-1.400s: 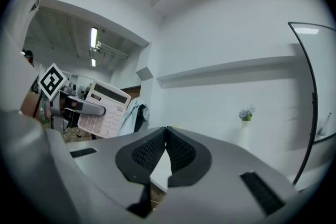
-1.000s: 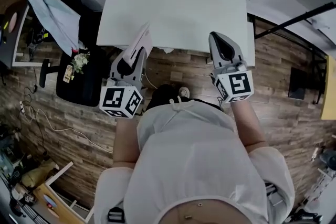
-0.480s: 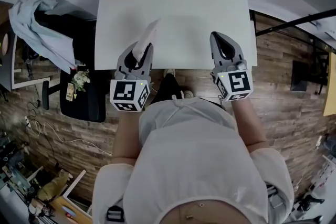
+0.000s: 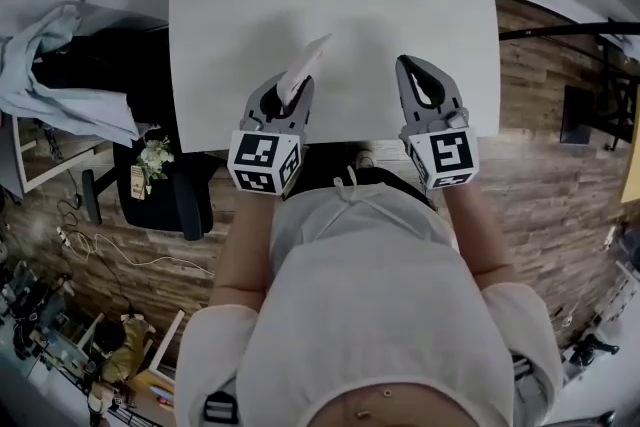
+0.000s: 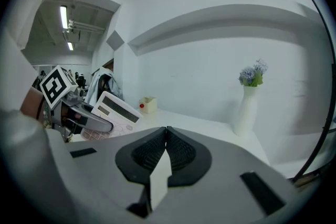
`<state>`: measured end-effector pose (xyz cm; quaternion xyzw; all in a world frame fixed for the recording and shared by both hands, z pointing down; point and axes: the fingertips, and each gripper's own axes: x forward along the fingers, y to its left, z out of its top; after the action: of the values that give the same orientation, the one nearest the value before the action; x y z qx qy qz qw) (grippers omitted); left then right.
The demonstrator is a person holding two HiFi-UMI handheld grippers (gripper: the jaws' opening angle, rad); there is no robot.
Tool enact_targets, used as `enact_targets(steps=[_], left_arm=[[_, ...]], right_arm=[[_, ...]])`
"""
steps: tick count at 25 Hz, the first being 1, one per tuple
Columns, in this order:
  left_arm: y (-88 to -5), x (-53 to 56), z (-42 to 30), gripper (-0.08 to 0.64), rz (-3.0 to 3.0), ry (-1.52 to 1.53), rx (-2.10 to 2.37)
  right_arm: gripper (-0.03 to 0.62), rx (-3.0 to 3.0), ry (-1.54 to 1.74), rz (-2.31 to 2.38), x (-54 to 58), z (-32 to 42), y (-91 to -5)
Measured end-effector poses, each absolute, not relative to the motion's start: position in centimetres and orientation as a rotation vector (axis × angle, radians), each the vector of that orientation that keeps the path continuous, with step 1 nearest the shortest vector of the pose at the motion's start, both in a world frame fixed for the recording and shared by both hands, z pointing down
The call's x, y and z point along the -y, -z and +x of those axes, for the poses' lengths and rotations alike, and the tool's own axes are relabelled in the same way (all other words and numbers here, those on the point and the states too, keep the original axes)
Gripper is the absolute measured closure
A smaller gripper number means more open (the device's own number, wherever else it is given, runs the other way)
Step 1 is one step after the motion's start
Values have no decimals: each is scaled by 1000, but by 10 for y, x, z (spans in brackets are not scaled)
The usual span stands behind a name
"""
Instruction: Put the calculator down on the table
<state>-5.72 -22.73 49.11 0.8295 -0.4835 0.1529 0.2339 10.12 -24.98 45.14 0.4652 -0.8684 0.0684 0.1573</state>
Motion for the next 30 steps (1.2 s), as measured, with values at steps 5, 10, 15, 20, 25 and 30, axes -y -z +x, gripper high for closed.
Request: enact_targets(steps=[5,10,15,20,25,30], left_arm=[[-528,235,-52,440,2233,-480,1252],[-541,238,-52,439,2190,-459,1196],[-544,248,-56,426,2166,-452,1196],[-552,265,-71,399,2113,-469,1271],[-565,279,-80,360,2087,-530,1265],[-573,284,-84,336,2099,-571,1281]], right_arm=[[584,2440,-257,1311,254,96,-479],[584,2428,-278,1283,257,89,-492],[584,2429,-304,1267,263,84,-494],[584,2428,-305,1258,272,78,-497],[584,2417,-308,1246,283,73,-505],[584,2411,-328,1247,295,68,-510]])
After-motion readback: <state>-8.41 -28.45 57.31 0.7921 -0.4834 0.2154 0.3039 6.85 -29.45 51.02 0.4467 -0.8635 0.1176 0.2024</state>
